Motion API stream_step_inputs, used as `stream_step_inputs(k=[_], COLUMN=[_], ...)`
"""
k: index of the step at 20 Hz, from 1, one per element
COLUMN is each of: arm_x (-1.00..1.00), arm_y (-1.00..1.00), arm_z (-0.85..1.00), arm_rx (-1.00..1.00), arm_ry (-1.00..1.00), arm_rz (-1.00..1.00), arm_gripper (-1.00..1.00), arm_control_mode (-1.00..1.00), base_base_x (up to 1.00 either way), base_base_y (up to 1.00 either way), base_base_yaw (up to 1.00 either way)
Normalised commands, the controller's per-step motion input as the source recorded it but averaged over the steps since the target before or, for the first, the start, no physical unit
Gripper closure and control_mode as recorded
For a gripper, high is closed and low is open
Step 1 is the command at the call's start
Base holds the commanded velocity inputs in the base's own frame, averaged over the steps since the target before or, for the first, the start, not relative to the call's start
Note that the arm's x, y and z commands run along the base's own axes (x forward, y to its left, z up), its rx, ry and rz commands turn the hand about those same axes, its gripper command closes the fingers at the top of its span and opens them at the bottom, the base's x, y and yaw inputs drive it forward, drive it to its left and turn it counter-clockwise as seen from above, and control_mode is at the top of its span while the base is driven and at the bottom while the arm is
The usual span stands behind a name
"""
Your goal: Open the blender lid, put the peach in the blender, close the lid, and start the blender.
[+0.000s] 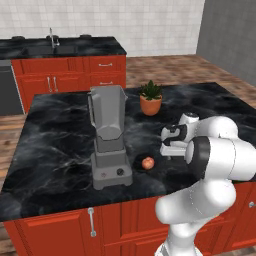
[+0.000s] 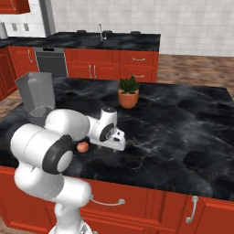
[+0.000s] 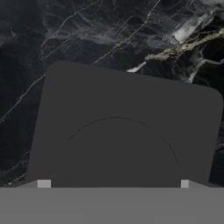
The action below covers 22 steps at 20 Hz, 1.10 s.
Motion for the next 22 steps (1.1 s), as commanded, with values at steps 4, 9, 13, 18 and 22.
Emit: stream_step_inputs(k=[4, 9, 13, 18, 22], arm_x=[0.49, 0.19, 0.0, -0.01, -0.11], arm_y=[-0.01, -0.02, 0.0, -0.01, -0.03], arm_z=[-0.31, -0.15, -0.1, 0.02, 0.0], arm_rx=[0.0, 0.0, 0.0, 0.0, 0.0], arm_ry=[0.03, 0.07, 0.09, 0.06, 0.18], arm_rz=[0.0, 0.0, 0.0, 0.0, 0.0], arm_gripper=[-1.0, -1.0, -1.0, -1.0, -1.0], arm_control_mode=[-1.0, -1.0, -1.0, -1.0, -1.0], base_base_x=[0.0, 0.0, 0.0, 0.0, 0.0], base_base_y=[0.0, 0.0, 0.0, 0.0, 0.0], base_base_yaw=[0.0, 0.0, 0.0, 0.0, 0.0])
